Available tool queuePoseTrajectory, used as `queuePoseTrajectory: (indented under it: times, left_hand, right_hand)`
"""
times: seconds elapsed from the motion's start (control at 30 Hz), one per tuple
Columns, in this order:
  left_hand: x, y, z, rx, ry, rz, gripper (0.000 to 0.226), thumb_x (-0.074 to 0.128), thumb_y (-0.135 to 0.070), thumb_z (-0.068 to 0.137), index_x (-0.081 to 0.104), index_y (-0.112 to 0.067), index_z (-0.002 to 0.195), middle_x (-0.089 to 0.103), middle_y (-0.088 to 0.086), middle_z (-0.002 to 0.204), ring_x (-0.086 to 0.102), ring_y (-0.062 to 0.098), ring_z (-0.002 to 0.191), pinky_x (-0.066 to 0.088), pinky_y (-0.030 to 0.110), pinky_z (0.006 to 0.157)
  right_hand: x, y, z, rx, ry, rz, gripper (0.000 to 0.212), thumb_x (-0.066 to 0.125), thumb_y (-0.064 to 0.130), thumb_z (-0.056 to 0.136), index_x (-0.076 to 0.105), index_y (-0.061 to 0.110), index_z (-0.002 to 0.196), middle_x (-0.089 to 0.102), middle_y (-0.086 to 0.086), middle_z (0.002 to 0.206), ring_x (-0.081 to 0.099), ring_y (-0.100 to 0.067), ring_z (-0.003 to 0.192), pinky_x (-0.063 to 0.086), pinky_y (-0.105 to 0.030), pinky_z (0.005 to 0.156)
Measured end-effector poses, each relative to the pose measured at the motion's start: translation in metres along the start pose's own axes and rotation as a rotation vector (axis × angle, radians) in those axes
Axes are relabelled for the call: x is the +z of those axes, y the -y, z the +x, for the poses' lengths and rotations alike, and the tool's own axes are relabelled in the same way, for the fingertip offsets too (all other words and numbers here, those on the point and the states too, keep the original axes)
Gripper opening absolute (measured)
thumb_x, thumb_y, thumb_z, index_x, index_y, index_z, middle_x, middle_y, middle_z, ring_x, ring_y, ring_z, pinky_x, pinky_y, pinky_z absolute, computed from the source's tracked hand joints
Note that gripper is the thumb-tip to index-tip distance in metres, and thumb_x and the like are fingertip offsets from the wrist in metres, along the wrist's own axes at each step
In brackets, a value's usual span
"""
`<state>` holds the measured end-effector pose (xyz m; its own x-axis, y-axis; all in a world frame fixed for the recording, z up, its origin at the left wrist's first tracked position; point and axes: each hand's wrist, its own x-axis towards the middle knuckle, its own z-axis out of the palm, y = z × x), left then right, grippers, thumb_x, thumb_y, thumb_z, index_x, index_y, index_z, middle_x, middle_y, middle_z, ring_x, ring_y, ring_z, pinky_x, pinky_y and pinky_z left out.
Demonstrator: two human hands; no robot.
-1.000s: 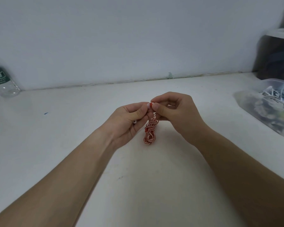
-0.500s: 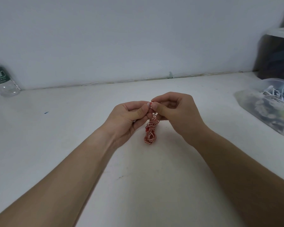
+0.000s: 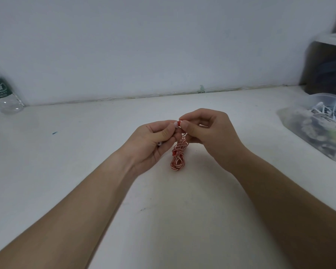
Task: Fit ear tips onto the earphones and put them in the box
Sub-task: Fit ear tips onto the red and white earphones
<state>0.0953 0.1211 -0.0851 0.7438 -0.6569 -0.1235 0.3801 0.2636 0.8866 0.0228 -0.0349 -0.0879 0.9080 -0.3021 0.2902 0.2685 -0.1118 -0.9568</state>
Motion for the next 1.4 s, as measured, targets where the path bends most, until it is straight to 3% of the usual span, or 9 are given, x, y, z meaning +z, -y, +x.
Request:
queuePoseTrajectory:
  times: [0.23, 0.63, 0.9, 1.17, 1.4]
  left_hand:
    - [-0.0013, 0.0019, 0.0012, 0.025, -0.014, 0.055, 0.026, 0.067, -0.014, 0.077, 0.072, -0.004, 0.100, 0.071, 0.002, 0.074, 0.069, 0.005, 0.070, 0.055, 0.012, 0.067]
    - [-0.0012, -0.0008, 0.0004, -0.008, 0.013, 0.016, 0.022, 0.063, -0.014, 0.082, 0.071, -0.004, 0.100, 0.073, 0.001, 0.077, 0.069, 0.004, 0.071, 0.056, 0.011, 0.070]
    - [-0.0015, 0.0007, -0.0001, -0.011, 0.000, 0.013, 0.022, 0.065, -0.015, 0.080, 0.073, -0.005, 0.097, 0.073, 0.001, 0.078, 0.070, 0.005, 0.072, 0.056, 0.012, 0.066]
    - [-0.0029, -0.0011, -0.0014, -0.047, 0.031, 0.023, 0.016, 0.065, -0.014, 0.080, 0.074, -0.004, 0.089, 0.069, 0.005, 0.072, 0.068, 0.006, 0.067, 0.056, 0.012, 0.063]
    - [-0.0019, -0.0003, -0.0005, 0.008, 0.010, -0.007, 0.023, 0.065, -0.014, 0.080, 0.072, -0.003, 0.099, 0.071, 0.003, 0.078, 0.069, 0.006, 0.072, 0.055, 0.013, 0.065]
  right_hand:
    - [0.0033, -0.0016, 0.0001, -0.042, -0.024, -0.091, 0.008, 0.078, 0.007, 0.084, 0.073, 0.009, 0.089, 0.070, -0.002, 0.065, 0.067, -0.018, 0.063, 0.062, -0.039, 0.071]
    - [-0.0025, -0.0004, 0.0013, 0.065, 0.068, 0.069, 0.008, 0.075, 0.008, 0.085, 0.074, 0.009, 0.092, 0.067, -0.033, 0.093, 0.064, -0.033, 0.075, 0.059, -0.054, 0.083]
    - [-0.0013, -0.0031, 0.0018, 0.061, 0.077, 0.108, 0.006, 0.074, 0.006, 0.084, 0.075, 0.008, 0.090, 0.071, -0.019, 0.086, 0.067, -0.022, 0.074, 0.060, -0.036, 0.077]
    - [-0.0027, -0.0006, 0.0015, -0.012, 0.076, 0.005, 0.009, 0.075, 0.001, 0.084, 0.075, 0.004, 0.092, 0.073, -0.025, 0.089, 0.068, -0.030, 0.079, 0.058, -0.052, 0.085]
    - [-0.0006, 0.0010, 0.0001, 0.040, 0.033, 0.056, 0.009, 0.075, 0.002, 0.084, 0.073, 0.006, 0.091, 0.075, -0.020, 0.090, 0.069, -0.022, 0.078, 0.058, -0.049, 0.085]
